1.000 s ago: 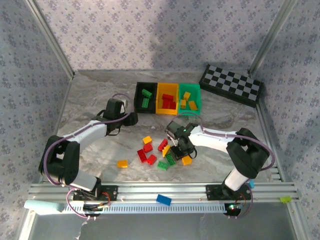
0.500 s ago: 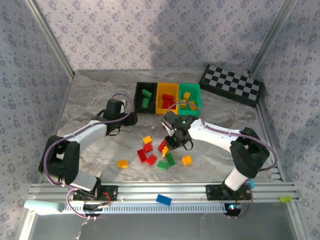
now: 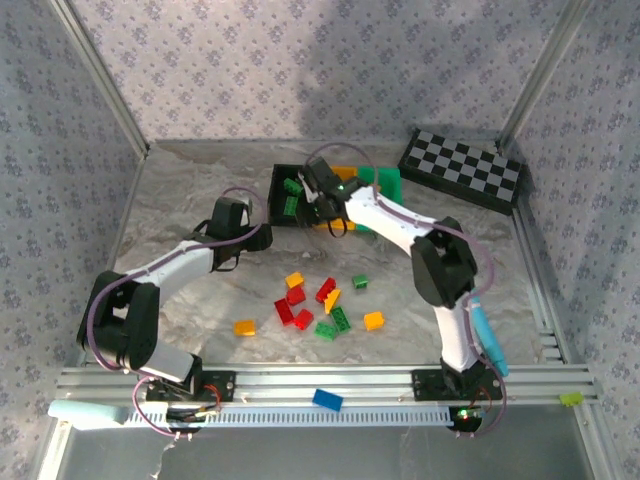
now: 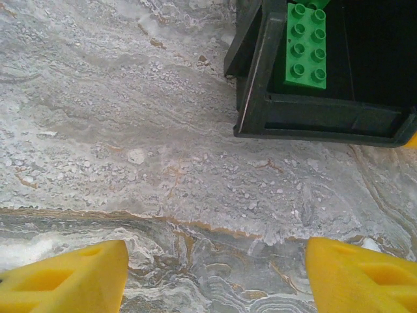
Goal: Sort the legos into containers by color
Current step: Place the lego in the container, then pick up the lego from the middle-left of the table.
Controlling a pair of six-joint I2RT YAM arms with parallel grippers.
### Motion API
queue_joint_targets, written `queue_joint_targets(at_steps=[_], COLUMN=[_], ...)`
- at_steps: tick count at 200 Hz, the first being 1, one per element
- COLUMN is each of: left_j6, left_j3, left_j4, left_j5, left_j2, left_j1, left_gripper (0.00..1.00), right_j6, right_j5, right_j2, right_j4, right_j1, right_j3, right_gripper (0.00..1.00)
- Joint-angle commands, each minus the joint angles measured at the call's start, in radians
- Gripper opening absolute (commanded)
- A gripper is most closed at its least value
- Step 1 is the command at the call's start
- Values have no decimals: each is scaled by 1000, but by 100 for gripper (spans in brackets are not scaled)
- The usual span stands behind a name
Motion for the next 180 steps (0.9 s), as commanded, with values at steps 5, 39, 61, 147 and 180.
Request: queue_joint_targets(at_steps=[5,39,61,147,180], left_j6=[-1,-1,0,9,30], left_j3=[1,2,-1,-7,-10], left_j4=[-14,-15,-16,19,41], left_j5=[-26,-25,-23,49,75], left_j2=[-28,-32,-35,-35,-32], left_j1=[5,4,4,0,-24], left_gripper=[72,72,72,72,72], right_j6=[-40,-48,-43,-58,-51], right_j5=[-38,-81,-79,0,31], right_j2=[151,292,301,-64,-229], right_j4=[-130,-217,-217,-39,38], right_j1=[-13,-17,-10,-1,-16], right_j3=[247,503,519,40,-189], right_gripper=[38,56,60,60,60])
